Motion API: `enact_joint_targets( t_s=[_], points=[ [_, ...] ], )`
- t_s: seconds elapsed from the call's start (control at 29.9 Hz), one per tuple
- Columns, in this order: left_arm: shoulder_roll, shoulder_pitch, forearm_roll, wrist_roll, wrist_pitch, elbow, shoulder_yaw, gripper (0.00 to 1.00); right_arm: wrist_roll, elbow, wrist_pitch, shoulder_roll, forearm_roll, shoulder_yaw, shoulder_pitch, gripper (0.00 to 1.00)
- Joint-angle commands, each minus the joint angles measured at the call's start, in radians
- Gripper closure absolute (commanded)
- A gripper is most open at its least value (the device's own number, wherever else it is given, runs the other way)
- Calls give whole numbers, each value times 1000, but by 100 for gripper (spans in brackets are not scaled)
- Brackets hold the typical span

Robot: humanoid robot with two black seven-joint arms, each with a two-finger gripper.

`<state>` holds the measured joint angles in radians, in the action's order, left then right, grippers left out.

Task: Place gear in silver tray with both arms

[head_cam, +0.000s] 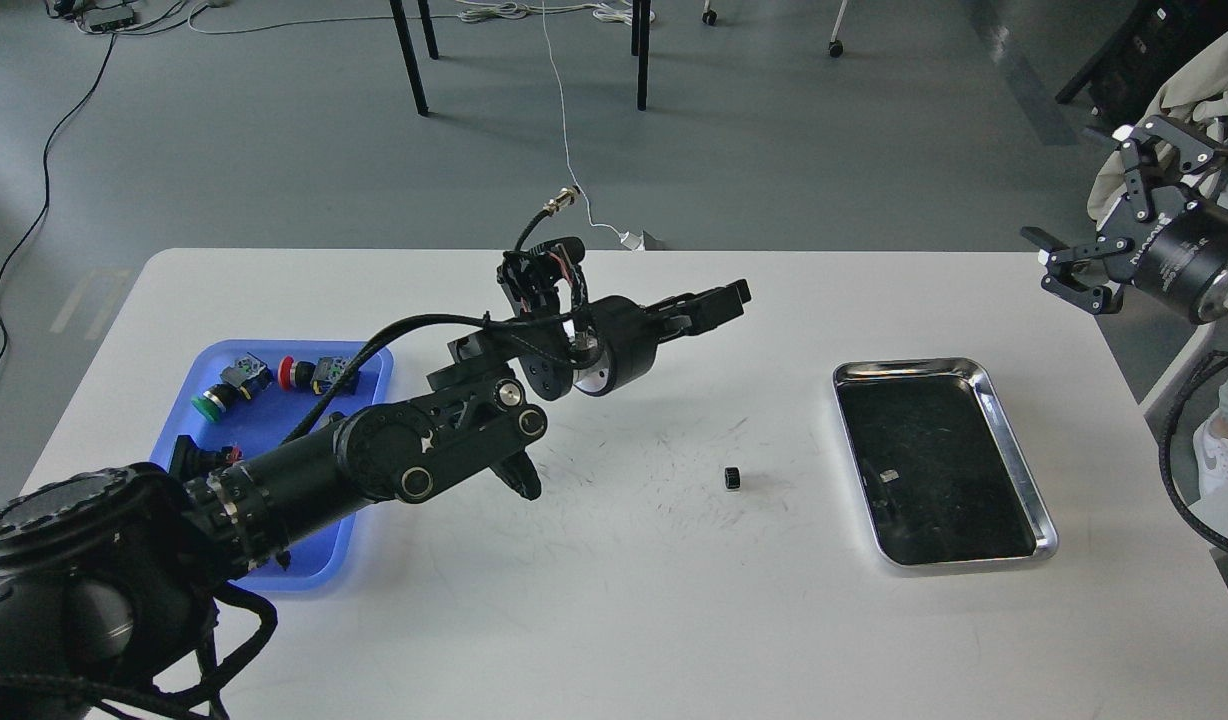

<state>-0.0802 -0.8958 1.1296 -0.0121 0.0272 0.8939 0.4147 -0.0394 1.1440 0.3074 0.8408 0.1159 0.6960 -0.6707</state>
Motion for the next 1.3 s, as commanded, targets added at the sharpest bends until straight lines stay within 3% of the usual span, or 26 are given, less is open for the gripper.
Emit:
enact_joint_targets(
  t_s=[0.0,0.33,0.63,0.87,1.27],
  points=[
    [-90,3,-155,1,0,0,44,2,-5,112,-90,-37,259,-56,-9,1],
    [-227,0,-281,-6,0,3,52,2,-28,138,-96,-127,409,-701,-466,1],
    [-253,0,-281,-12,-1,11,52,2,-68,198,-76,-293,490,-1119,-756,1],
    [-271,0,-281,-14,-1,19,55,2,-126,169,-44,-456,476,-1225,-814,5],
    [-285,-2,-281,-14,0,19,56,2,-159,108,-45,-575,476,-1322,-848,13]
  ],
)
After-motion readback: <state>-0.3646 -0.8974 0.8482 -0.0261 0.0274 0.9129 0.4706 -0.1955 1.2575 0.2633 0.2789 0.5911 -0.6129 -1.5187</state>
